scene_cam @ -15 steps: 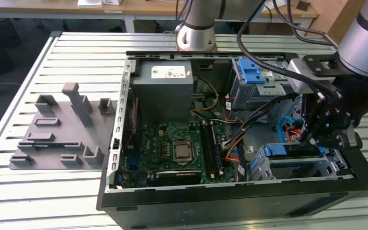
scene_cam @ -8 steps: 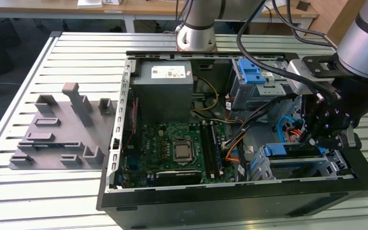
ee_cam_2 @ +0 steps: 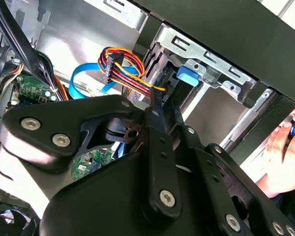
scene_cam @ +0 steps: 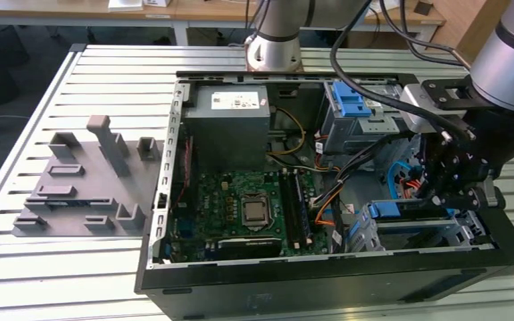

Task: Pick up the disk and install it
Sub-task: 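Insert the first disk wire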

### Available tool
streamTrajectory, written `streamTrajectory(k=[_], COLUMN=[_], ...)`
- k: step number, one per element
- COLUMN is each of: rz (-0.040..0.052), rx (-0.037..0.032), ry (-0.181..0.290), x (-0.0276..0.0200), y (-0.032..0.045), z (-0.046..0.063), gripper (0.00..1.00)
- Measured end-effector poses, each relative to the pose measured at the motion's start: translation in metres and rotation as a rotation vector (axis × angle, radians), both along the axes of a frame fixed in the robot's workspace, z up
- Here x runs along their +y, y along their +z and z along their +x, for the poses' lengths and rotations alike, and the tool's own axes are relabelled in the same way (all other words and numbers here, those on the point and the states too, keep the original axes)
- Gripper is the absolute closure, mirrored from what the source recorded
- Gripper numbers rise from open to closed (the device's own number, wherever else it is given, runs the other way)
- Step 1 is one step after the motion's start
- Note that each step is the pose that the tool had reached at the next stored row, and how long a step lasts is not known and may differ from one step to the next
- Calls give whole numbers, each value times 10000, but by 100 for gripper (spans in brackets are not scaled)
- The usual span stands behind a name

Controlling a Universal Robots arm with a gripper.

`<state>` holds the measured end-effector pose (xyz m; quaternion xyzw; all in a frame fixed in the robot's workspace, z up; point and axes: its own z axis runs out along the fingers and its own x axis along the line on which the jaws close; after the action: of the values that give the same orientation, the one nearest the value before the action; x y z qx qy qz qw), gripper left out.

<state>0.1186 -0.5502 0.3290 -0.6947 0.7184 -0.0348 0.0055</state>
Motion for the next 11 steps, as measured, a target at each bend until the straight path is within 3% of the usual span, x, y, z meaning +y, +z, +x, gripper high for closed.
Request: streamTrajectory(k=[7,8,10,11], rz=[1,1,2,4], rx=[7,7,7,7], ry=[2,2,2,3], x=[0,1,0,1], y=[55,65,79,80], z=[0,0,0,0], gripper=[77,84,84,89])
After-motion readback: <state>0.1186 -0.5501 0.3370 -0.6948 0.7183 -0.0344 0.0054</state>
